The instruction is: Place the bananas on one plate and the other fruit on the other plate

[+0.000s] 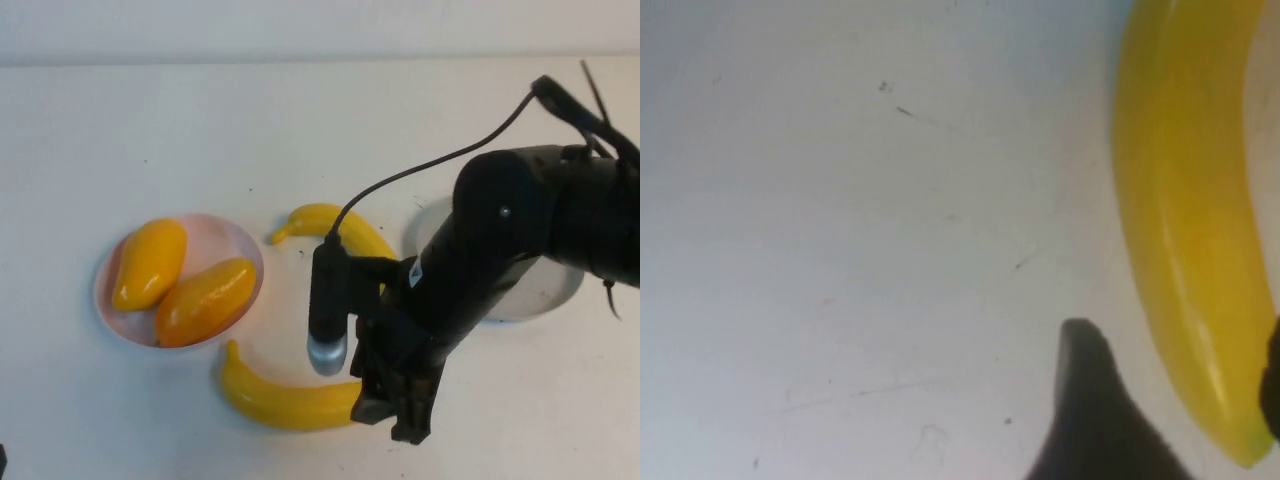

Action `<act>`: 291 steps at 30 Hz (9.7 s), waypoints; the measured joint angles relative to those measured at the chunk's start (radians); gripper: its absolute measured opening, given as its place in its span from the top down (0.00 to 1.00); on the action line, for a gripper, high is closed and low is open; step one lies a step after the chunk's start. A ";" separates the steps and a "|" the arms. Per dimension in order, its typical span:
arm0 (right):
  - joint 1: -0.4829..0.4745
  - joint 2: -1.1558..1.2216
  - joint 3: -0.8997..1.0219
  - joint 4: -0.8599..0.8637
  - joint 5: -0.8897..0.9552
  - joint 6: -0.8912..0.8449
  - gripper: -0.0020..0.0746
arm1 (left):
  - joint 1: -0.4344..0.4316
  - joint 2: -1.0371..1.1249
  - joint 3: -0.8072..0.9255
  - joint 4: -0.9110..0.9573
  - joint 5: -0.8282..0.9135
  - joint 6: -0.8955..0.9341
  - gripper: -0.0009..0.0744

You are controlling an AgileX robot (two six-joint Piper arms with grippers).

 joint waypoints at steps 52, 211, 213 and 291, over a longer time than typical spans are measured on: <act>-0.077 0.155 -0.316 -0.338 0.148 0.569 0.58 | 0.000 0.000 0.000 0.000 0.000 0.000 0.99; -0.379 0.311 -0.501 -0.215 0.235 1.103 0.66 | 0.000 0.000 0.000 0.000 0.000 0.000 0.99; -0.379 0.277 -0.496 -0.201 0.234 1.090 0.74 | 0.000 0.000 0.000 0.000 0.000 0.000 0.99; -0.771 -1.704 1.295 -0.168 -0.616 0.821 0.99 | 0.000 0.000 0.000 0.000 0.000 0.000 0.99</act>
